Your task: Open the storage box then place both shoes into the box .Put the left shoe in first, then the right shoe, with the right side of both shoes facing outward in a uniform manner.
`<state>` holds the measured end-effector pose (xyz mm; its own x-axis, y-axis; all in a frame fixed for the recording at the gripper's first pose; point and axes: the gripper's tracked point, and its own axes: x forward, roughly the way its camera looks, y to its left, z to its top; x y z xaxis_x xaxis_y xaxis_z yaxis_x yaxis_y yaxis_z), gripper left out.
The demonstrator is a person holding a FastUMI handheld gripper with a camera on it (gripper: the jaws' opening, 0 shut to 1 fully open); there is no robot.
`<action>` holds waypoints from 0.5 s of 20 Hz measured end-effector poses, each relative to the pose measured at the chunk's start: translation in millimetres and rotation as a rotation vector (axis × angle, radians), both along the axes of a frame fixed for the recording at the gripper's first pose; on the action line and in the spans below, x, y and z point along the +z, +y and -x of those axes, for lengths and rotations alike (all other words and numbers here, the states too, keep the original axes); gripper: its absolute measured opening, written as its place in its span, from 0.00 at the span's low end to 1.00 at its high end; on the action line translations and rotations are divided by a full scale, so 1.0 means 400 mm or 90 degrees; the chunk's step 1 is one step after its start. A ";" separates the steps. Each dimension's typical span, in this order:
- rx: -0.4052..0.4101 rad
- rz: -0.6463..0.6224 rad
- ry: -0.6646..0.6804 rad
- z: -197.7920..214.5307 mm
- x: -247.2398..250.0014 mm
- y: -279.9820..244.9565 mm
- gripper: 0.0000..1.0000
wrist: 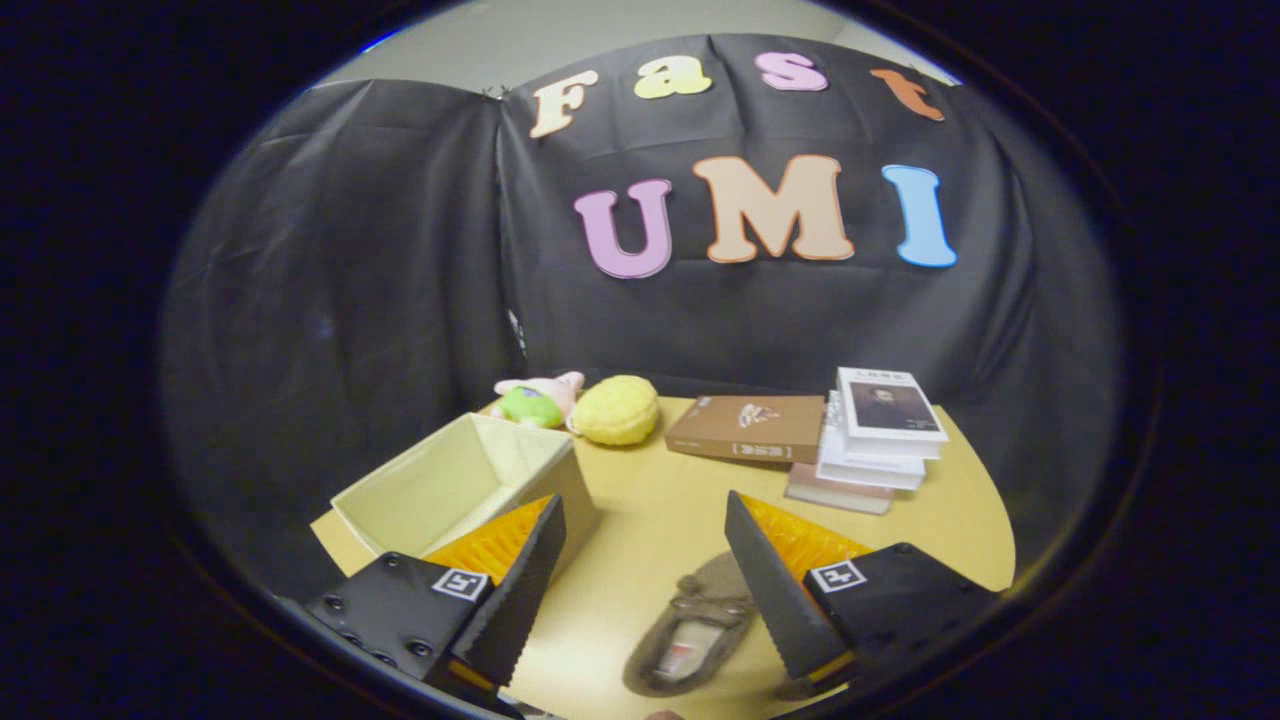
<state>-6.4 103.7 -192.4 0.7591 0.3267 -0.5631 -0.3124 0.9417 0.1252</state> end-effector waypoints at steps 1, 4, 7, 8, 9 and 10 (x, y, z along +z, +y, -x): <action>-0.007 0.001 0.011 0.006 -0.021 -0.027 1.00; -0.019 0.020 0.043 0.024 -0.108 -0.097 1.00; -0.024 0.027 0.094 0.054 -0.203 -0.138 0.99; -0.023 0.025 0.115 0.076 -0.231 -0.150 0.99; -0.025 0.026 0.134 0.097 -0.256 -0.163 0.99; -0.024 0.031 0.152 0.110 -0.274 -0.174 0.99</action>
<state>-50.4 34.2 -302.1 0.6134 0.2685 -0.7427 -0.2431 0.9590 0.1460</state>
